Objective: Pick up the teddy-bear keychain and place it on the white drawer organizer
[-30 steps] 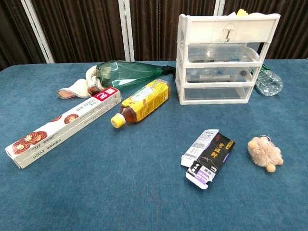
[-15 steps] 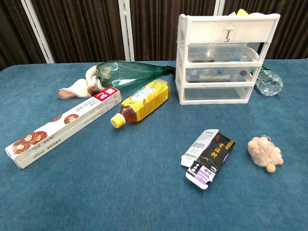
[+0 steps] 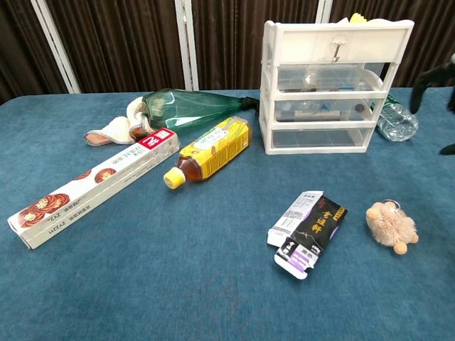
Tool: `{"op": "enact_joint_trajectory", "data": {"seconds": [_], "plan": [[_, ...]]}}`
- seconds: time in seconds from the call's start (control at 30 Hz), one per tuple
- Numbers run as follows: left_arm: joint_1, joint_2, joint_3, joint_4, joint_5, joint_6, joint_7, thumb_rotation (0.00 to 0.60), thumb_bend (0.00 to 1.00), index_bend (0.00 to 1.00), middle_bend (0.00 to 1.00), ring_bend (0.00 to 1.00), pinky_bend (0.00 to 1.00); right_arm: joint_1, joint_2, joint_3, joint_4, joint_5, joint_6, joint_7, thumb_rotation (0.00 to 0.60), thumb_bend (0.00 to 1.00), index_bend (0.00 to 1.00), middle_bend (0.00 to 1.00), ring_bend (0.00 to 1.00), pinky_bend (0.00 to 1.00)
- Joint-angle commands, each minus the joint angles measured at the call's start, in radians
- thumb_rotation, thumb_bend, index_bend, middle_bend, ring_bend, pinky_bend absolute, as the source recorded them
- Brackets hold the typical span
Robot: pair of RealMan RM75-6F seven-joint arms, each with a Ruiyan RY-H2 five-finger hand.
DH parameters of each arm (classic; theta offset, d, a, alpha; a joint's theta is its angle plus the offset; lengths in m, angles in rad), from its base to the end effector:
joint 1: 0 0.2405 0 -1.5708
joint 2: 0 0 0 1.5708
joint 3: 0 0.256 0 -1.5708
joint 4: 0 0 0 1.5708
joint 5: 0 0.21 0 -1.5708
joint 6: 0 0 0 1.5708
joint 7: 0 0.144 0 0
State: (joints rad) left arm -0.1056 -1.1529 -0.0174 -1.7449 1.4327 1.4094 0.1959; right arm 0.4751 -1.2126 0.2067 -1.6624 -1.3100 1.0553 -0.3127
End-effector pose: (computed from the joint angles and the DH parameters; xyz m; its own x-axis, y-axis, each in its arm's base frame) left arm -0.2912 0.1765 0.1251 0.4162 0.1226 0.9010 0.9073 0.0088 -0.4203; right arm -0.2164 -0.3098 0.0966 0.5332 -0.1179 0.8378 -0.8280 -0.2759 0.4881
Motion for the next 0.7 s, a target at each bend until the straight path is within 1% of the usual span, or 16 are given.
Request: {"op": "enact_joint_trajectory", "data": {"seconds": [0.03,0.27,0.4,0.53,0.7], "plan": [[-0.001,0.002,0.0,-0.002,-0.003,-0.003,-0.002,0.6,0.1,0.0,0.0,0.0,0.0,0.047,-0.073,0.008,0.037,0.078,-0.047,-0.069,0.6,0.0,0.41,1.0,1.0,0.88],[-0.003,0.007,-0.002,-0.006,-0.012,-0.01,-0.014,0.6,0.1,0.0,0.0,0.0,0.0,0.092,-0.189,0.0,0.106,0.18,-0.066,-0.147,0.6,0.0,0.44,1.0,1.0,0.88],[-0.004,0.011,-0.002,-0.01,-0.016,-0.015,-0.021,0.6,0.1,0.0,0.0,0.0,0.0,0.106,-0.242,-0.006,0.144,0.21,-0.064,-0.164,0.6,0.04,0.45,1.0,1.0,0.88],[-0.005,0.013,0.0,-0.011,-0.012,-0.016,-0.025,0.6,0.1,0.0,0.0,0.0,0.0,0.114,-0.287,-0.018,0.178,0.236,-0.066,-0.179,0.6,0.04,0.45,1.0,1.0,0.88],[-0.005,0.015,0.001,-0.012,-0.012,-0.017,-0.032,0.6,0.1,0.0,0.0,0.0,0.0,0.118,-0.329,-0.028,0.226,0.253,-0.058,-0.18,0.6,0.09,0.49,1.0,1.0,0.88]]}}
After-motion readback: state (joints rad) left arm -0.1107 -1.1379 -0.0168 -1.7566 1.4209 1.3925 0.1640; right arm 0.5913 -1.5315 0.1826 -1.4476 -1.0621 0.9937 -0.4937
